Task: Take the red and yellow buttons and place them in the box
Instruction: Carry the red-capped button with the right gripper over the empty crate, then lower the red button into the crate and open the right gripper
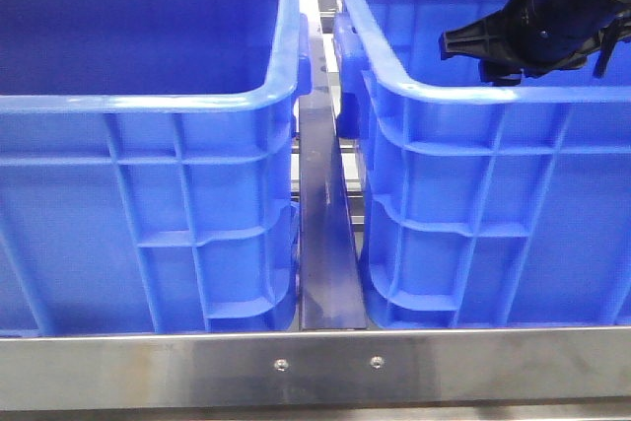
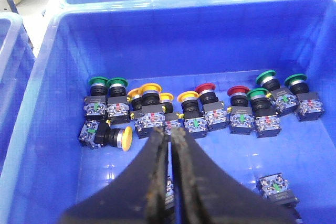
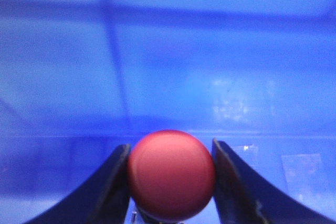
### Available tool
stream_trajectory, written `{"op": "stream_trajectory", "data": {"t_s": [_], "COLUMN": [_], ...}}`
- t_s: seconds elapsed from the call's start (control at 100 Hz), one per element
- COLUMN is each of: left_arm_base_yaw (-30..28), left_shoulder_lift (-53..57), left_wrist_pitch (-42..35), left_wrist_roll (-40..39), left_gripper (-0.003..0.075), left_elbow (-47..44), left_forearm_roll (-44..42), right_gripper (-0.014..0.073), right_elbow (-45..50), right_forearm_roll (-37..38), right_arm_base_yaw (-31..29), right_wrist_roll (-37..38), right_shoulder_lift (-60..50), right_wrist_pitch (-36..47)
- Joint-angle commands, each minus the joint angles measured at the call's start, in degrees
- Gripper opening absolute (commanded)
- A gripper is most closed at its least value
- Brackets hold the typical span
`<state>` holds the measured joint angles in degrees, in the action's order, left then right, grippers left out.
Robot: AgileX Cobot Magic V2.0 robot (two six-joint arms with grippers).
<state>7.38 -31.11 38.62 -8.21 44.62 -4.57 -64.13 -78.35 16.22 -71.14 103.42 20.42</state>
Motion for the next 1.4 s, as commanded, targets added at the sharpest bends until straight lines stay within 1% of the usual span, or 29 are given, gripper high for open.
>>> {"op": "stream_trajectory", "data": {"t_s": [0.0, 0.16, 0.23, 0.3, 0.41, 0.49, 0.56, 0.65, 0.73, 0.87, 1.08, 1.23, 1.39], "left_arm_base_yaw": [-0.18, -0.18, -0.18, -0.18, -0.18, -0.18, -0.18, -0.18, -0.18, -0.18, -0.18, -0.18, -0.18], "left_shoulder_lift": [-0.19, -0.19, -0.19, -0.19, -0.19, -0.19, -0.19, -0.19, -0.19, -0.19, -0.19, -0.19, -0.19], "left_wrist_pitch": [-4.44, -4.44, -4.44, -4.44, -4.44, -4.44, -4.44, -4.44, -4.44, -4.44, -4.44, -4.44, -4.48], "left_wrist_roll": [-0.58, -0.58, -0.58, -0.58, -0.58, -0.58, -0.58, -0.58, -0.58, -0.58, -0.58, -0.58, -0.58], "left_gripper": [-0.0019, -0.0019, -0.0019, -0.0019, -0.0019, -0.0019, -0.0019, -0.0019, -0.0019, -0.0019, -0.0019, -0.0019, -0.0019], "left_elbow": [1.39, 1.39, 1.39, 1.39, 1.39, 1.39, 1.39, 1.39, 1.39, 1.39, 1.39, 1.39, 1.39], "left_forearm_roll": [-0.28, -0.28, -0.28, -0.28, -0.28, -0.28, -0.28, -0.28, -0.28, -0.28, -0.28, -0.28, -0.28], "right_gripper": [0.0120, 0.0125, 0.0153, 0.0210, 0.0342, 0.0423, 0.0477, 0.0521, 0.0536, 0.0536, 0.0536, 0.0536, 0.0526], "right_elbow": [-1.68, -1.68, -1.68, -1.68, -1.68, -1.68, -1.68, -1.68, -1.68, -1.68, -1.37, 1.08, 6.31], "right_forearm_roll": [0.42, 0.42, 0.37, 0.37, 0.31, 0.26, 0.14, -0.78, -2.16, -3.82, -4.15, -4.22, -4.22], "right_arm_base_yaw": [-0.18, -0.18, -0.18, -0.18, -0.18, -0.18, -0.18, -0.18, -0.18, -0.18, -0.18, -0.18, -0.18], "right_wrist_roll": [-0.20, -0.20, -0.20, -0.20, -0.20, -0.20, -0.20, -0.20, -0.26, -0.26, -0.37, -1.80, -3.01], "right_shoulder_lift": [-1.72, -1.72, -1.72, -1.72, -1.72, -1.72, -1.72, -1.72, -1.78, -2.70, -7.72, -14.55, -24.05], "right_wrist_pitch": [-0.29, -0.29, -0.29, -0.29, -0.29, -0.23, 0.00, 0.95, 1.89, 1.45, 0.64, -0.33, -4.40]}}
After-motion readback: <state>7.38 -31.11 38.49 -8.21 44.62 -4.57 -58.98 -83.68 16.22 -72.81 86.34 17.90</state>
